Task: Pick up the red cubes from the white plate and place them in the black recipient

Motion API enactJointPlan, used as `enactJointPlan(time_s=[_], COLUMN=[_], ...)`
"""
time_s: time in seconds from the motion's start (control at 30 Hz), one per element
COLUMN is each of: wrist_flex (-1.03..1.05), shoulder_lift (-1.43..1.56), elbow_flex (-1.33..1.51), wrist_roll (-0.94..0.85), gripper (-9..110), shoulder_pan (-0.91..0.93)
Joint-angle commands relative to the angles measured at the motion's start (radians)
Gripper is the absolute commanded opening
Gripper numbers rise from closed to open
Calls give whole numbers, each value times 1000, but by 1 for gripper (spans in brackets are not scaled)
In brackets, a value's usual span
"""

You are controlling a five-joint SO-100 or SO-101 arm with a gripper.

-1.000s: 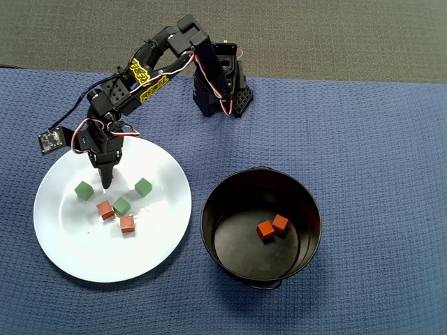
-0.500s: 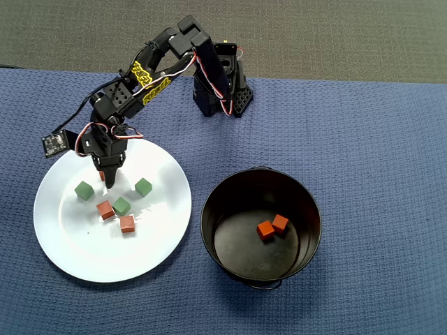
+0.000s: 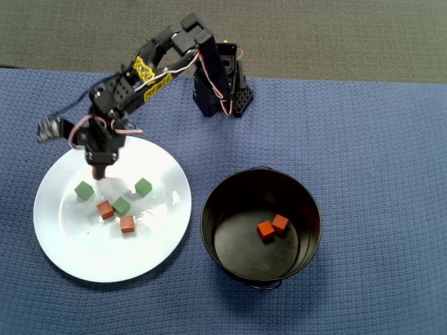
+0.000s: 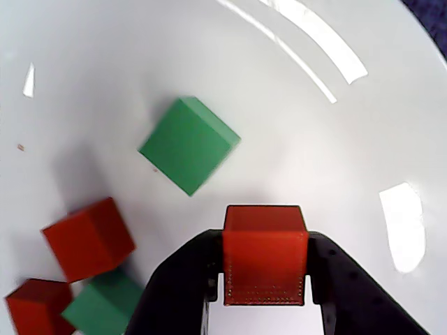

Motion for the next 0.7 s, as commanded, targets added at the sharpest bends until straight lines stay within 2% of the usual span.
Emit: enactJointPlan(time_s=[0.0,0.2,0.47,0.67], wrist_flex=[132,207,330,327], shoulder_lift=[143,212,270,314], elbow_flex=[-181,-264,-357,-311], wrist_roll=[112,207,430,606], gripper=[0,0,0,0], shoulder_pan=[-52,-232,-592,-857])
